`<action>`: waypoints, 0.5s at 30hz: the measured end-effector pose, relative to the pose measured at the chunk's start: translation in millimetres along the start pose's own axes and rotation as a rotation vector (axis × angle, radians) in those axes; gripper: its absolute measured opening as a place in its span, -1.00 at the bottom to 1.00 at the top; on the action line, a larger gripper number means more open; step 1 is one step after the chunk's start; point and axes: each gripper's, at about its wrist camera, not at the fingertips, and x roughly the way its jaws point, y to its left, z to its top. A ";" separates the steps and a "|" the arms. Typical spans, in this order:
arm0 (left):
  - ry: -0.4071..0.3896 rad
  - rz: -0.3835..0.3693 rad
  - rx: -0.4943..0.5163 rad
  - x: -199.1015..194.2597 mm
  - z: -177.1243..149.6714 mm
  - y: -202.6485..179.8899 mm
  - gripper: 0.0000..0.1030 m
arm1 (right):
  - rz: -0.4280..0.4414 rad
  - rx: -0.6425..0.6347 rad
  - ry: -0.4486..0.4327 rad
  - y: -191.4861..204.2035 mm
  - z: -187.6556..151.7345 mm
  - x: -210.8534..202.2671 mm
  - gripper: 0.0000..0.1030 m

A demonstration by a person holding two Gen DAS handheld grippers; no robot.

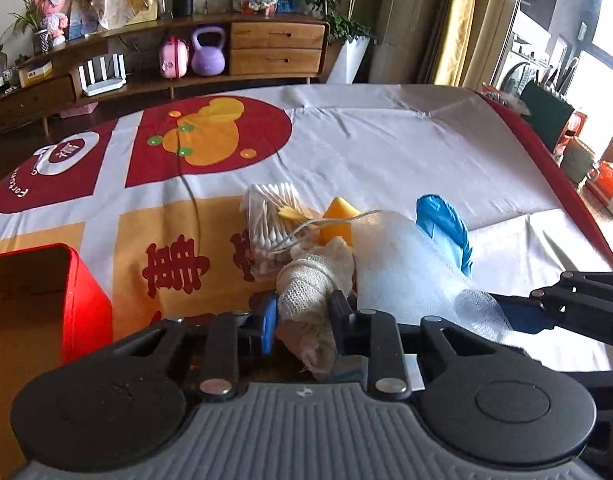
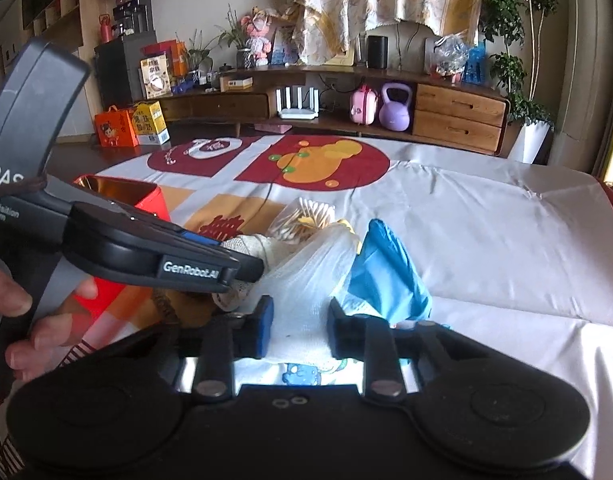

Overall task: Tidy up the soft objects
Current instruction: 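Grasp the white mesh bundle with the left gripper while the right gripper grasps the clear plastic bag, then carry the mesh bundle and plastic bag with both grippers into the tin box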

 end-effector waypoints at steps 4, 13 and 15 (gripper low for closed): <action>-0.022 0.006 -0.013 -12.1 1.3 1.9 -0.56 | 0.005 0.003 -0.018 0.4 2.6 -6.7 -0.70; -0.074 0.013 -0.024 -44.3 4.7 3.7 -0.59 | 0.020 -0.010 -0.064 9.8 13.1 -31.9 -0.74; -0.087 0.013 -0.033 -55.6 5.1 5.5 -0.59 | 0.028 -0.019 -0.078 13.8 16.6 -39.7 -0.74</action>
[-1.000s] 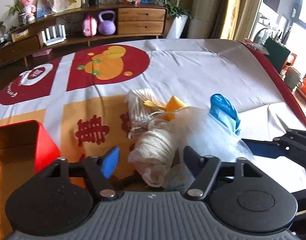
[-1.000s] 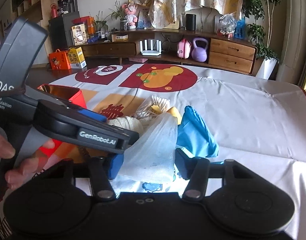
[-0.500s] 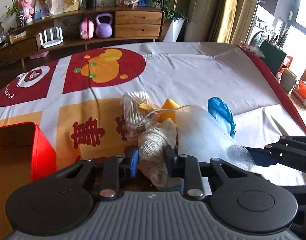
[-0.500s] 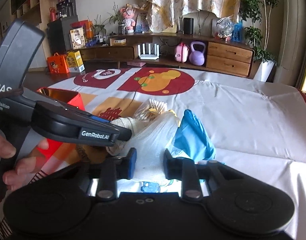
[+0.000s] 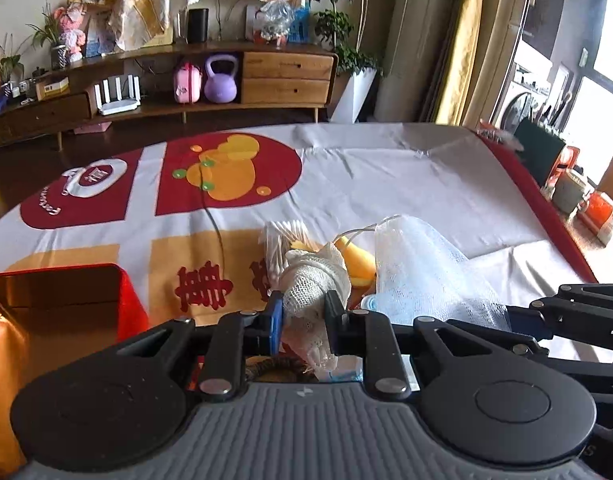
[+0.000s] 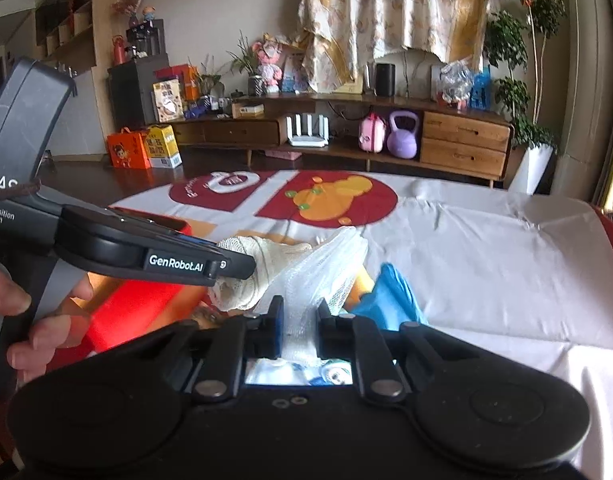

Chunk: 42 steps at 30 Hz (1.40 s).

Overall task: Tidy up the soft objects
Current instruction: 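Carry the mesh bundle and plastic bag with both grippers into the tin box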

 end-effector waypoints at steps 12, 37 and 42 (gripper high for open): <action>-0.075 0.024 -0.049 -70.8 1.0 22.7 -0.59 | 0.085 -0.070 -0.070 38.5 28.1 -36.8 -0.73; -0.135 0.195 -0.119 -159.7 -29.1 128.4 -0.59 | 0.231 -0.189 -0.021 148.8 60.4 1.4 -0.72; -0.115 0.223 -0.137 -156.5 -34.8 150.6 -0.59 | 0.244 -0.189 0.023 164.8 59.8 20.4 -0.72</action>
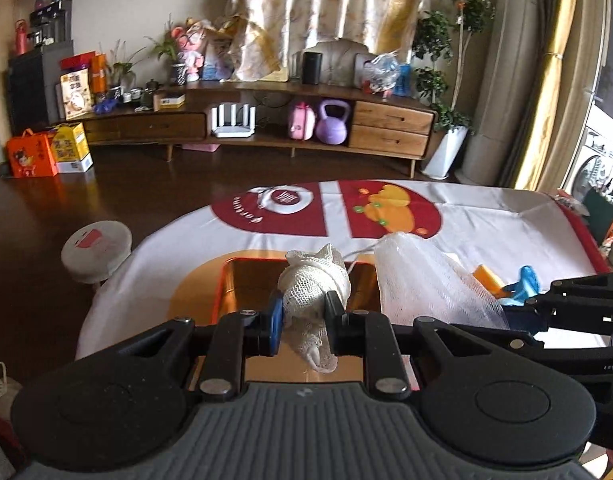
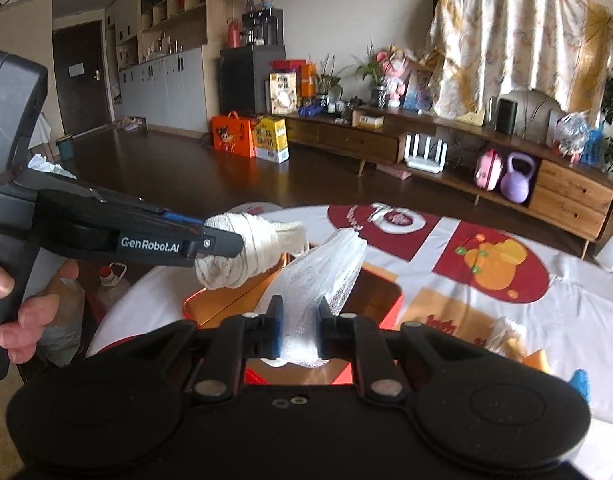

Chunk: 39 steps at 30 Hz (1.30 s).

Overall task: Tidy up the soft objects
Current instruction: 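Carry the mesh bundle and plastic bag with both grippers into the tin box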

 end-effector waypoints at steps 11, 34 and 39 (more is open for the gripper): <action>0.070 0.050 -0.001 46.8 -7.5 18.8 -0.59 | 0.000 0.021 0.116 0.3 -1.4 57.0 -0.71; 0.247 0.074 0.018 121.8 -15.8 17.5 -0.59 | -0.005 0.002 0.285 -3.0 -14.7 118.1 -0.50; 0.257 0.083 0.008 123.1 -18.1 14.3 -0.57 | -0.007 0.005 0.284 -5.2 -14.5 116.5 -0.37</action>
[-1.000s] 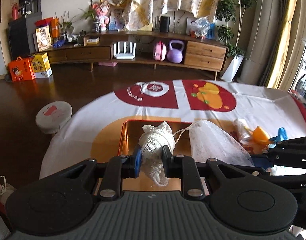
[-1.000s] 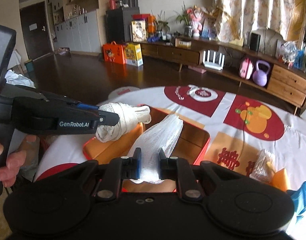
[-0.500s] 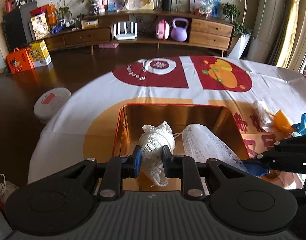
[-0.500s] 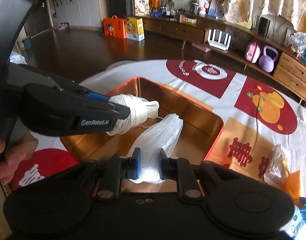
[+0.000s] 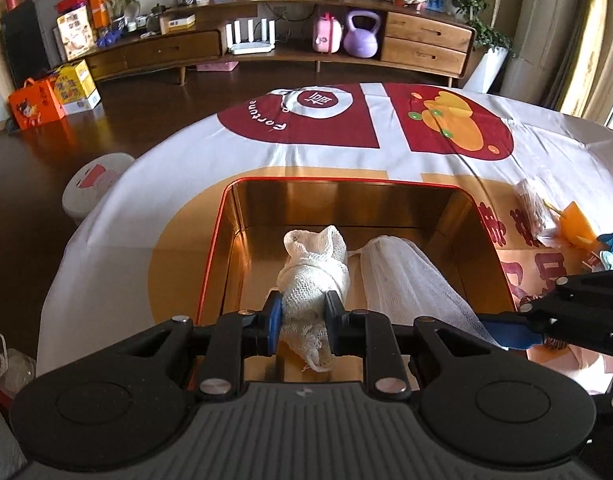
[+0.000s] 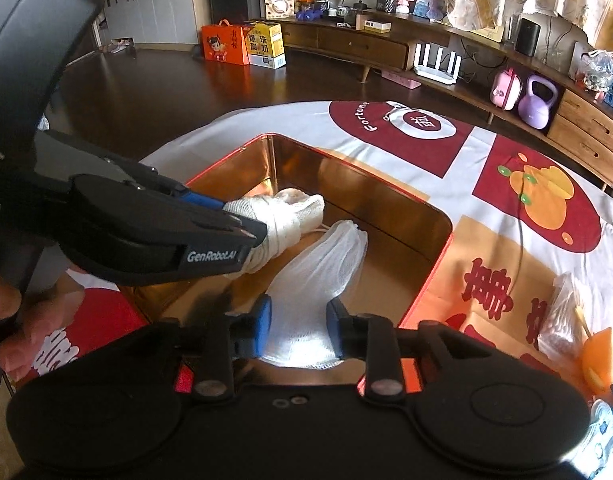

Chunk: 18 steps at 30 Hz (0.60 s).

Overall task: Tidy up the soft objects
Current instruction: 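Carry the mesh bundle and plastic bag with both grippers into the tin box, then open both grippers to release the items in the tin and withdraw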

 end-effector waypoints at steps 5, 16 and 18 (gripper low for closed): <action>0.005 0.004 -0.022 -2.3 -2.0 -2.6 -0.44 | 0.002 0.002 -0.019 -2.7 -0.1 -7.6 -0.26; -0.094 0.023 -0.033 -38.7 -11.2 -6.2 0.49 | 0.017 0.015 -0.075 -7.4 -2.3 -35.2 0.03; -0.110 0.024 -0.041 -51.1 -13.3 -6.4 0.49 | 0.023 0.017 -0.083 -6.6 -2.9 -41.3 0.07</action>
